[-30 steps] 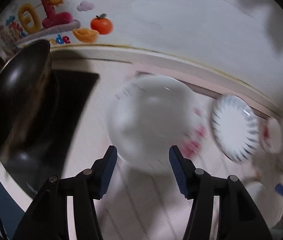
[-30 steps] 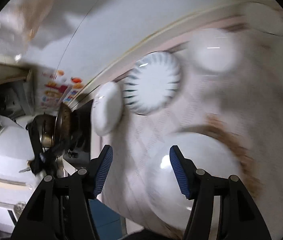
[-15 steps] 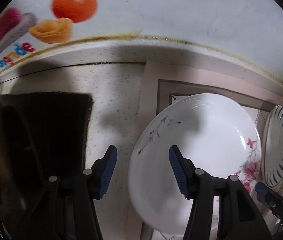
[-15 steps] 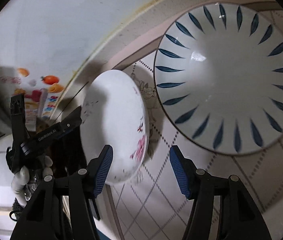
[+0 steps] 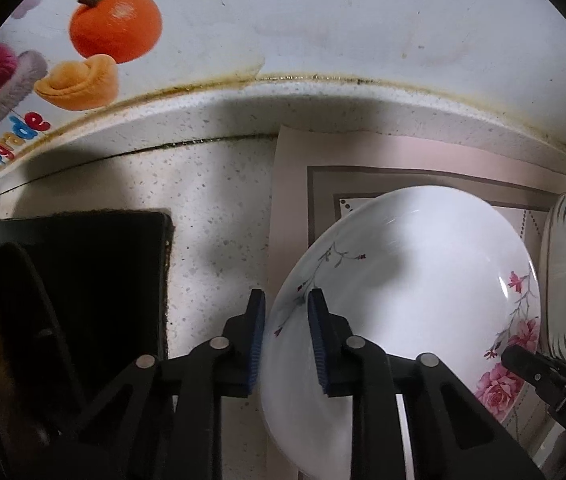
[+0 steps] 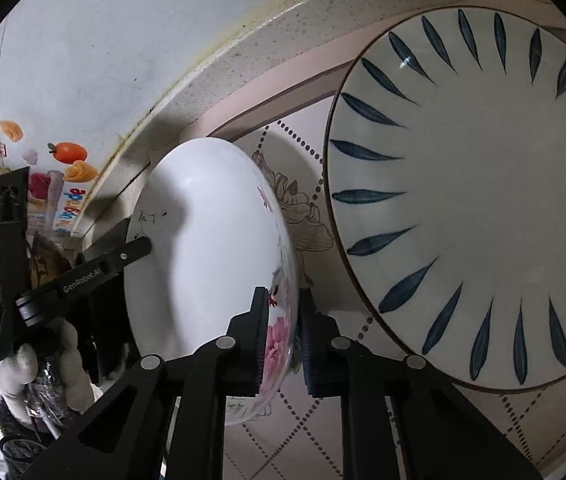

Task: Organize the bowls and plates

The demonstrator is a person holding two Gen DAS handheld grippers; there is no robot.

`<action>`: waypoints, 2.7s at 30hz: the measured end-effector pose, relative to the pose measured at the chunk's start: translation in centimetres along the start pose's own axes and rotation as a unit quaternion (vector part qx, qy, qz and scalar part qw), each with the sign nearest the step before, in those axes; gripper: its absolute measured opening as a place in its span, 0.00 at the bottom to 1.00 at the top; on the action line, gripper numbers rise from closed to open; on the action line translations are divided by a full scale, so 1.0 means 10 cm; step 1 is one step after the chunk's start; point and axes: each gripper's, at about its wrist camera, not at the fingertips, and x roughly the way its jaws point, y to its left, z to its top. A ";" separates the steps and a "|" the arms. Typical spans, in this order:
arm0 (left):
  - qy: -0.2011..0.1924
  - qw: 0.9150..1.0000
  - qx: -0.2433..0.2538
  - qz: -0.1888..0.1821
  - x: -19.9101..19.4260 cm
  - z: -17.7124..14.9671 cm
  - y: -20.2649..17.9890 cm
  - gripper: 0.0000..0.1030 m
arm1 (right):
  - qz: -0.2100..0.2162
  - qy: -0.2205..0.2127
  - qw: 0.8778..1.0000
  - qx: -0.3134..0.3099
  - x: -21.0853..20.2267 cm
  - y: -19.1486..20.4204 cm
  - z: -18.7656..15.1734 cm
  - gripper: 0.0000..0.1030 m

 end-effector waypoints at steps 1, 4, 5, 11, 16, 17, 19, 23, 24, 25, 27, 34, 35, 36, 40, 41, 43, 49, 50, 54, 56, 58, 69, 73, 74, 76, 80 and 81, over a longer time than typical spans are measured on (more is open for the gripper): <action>-0.005 1.000 -0.002 -0.001 -0.04 -0.02 0.00 0.18 | -0.002 0.000 1.000 -0.003 0.00 0.01 0.00 0.15; -0.017 1.000 -0.001 -0.004 -0.15 -0.08 -0.02 0.17 | -0.009 -0.001 1.000 -0.014 -0.01 0.03 -0.03 0.15; -0.020 1.000 -0.001 -0.016 -0.20 -0.11 -0.05 0.08 | -0.009 -0.002 1.000 -0.017 -0.01 0.04 -0.03 0.15; -0.013 1.000 -0.016 -0.012 -0.27 -0.09 -0.09 0.09 | 0.002 0.004 0.999 -0.044 -0.14 0.14 -0.10 0.09; 0.000 0.995 -0.078 -0.054 -0.26 -0.06 0.27 0.17 | -0.008 0.025 0.999 -0.027 -0.06 0.05 -0.09 0.09; 0.002 0.996 -0.083 -0.044 -0.25 -0.04 0.31 0.24 | 0.002 0.026 0.999 -0.024 -0.06 0.01 -0.10 0.09; 0.006 0.996 -0.084 -0.042 -0.21 0.01 0.39 0.27 | 0.011 0.025 1.000 -0.013 -0.08 -0.04 -0.09 0.09; 0.031 0.994 -0.080 -0.065 -0.10 0.03 0.40 0.30 | 0.015 0.025 1.000 -0.003 -0.11 -0.06 -0.05 0.09; 0.042 0.994 -0.076 -0.069 -0.05 0.04 0.39 0.30 | 0.015 0.027 1.000 -0.002 -0.11 -0.06 -0.04 0.10; 0.052 0.993 -0.076 -0.072 0.03 0.06 0.39 0.30 | 0.015 0.033 0.999 0.000 -0.09 -0.05 -0.03 0.10; 0.055 0.993 -0.078 -0.074 0.09 0.03 0.37 0.29 | 0.018 0.040 0.999 0.002 -0.05 -0.06 -0.01 0.10; 0.010 0.998 -0.045 -0.050 -0.07 -0.13 0.19 0.18 | 0.007 0.016 1.000 -0.015 -0.02 -0.05 -0.02 0.08; 0.007 0.998 -0.047 -0.051 -0.09 -0.15 0.18 0.17 | 0.002 0.010 1.000 -0.019 -0.03 -0.06 -0.03 0.08; 0.004 0.998 -0.047 -0.051 -0.10 -0.09 0.14 0.17 | 0.003 0.007 1.000 -0.018 -0.05 -0.08 -0.03 0.08; -0.009 0.998 -0.044 -0.043 -0.27 -0.21 0.05 0.16 | 0.006 0.003 1.000 -0.018 -0.12 -0.12 -0.04 0.08; -0.010 0.998 -0.047 -0.044 -0.30 -0.25 0.03 0.16 | 0.005 -0.001 1.000 -0.022 -0.16 -0.11 -0.05 0.08; -0.011 0.997 -0.054 -0.052 -0.36 -0.32 0.10 0.16 | 0.002 -0.001 0.999 -0.033 -0.23 -0.10 -0.06 0.08; -0.012 0.996 -0.067 -0.065 -0.42 -0.48 0.08 0.16 | 0.005 0.007 0.999 -0.037 -0.38 -0.20 -0.06 0.08; -0.013 0.996 -0.067 -0.065 -0.46 -0.52 0.05 0.16 | 0.005 0.007 0.999 -0.037 -0.42 -0.23 -0.07 0.08; -0.018 0.994 -0.068 -0.081 -0.64 -0.64 -0.01 0.16 | 0.014 0.009 0.999 -0.030 -0.61 -0.33 -0.11 0.08; -0.021 0.994 -0.065 -0.089 -0.71 -0.74 -0.14 0.16 | 0.021 0.011 0.999 -0.026 -0.77 -0.42 -0.15 0.08; -0.029 0.994 -0.054 -0.095 -0.86 -0.80 -0.29 0.16 | 0.024 0.010 0.999 -0.022 -0.91 -0.46 -0.19 0.08; -0.047 0.989 -0.004 -0.138 -1.39 -1.17 -1.54 0.16 | 0.004 -0.007 1.000 -0.012 -2.11 -1.16 -0.74 0.08; -0.029 0.988 0.012 -0.150 -1.27 -1.45 -1.92 0.16 | -0.006 -0.008 1.000 0.005 -2.48 -1.57 -0.95 0.08; -0.022 0.988 0.012 -0.152 -1.21 -1.50 -1.98 0.16 | -0.011 -0.009 1.000 0.006 -2.56 -1.68 -1.02 0.08; -0.005 0.987 0.011 -0.157 -1.09 -1.62 -2.13 0.16 | -0.019 -0.006 1.000 0.008 -2.65 -1.85 -1.11 0.08; 0.015 0.988 0.015 -0.152 -0.97 -1.79 -2.35 0.16 | -0.027 0.003 0.999 0.022 -2.70 -2.21 -1.25 0.08; 0.018 0.989 0.017 -0.145 -0.93 -1.82 -2.41 0.16 | -0.027 0.006 0.999 0.026 -2.70 -2.29 -1.29 0.08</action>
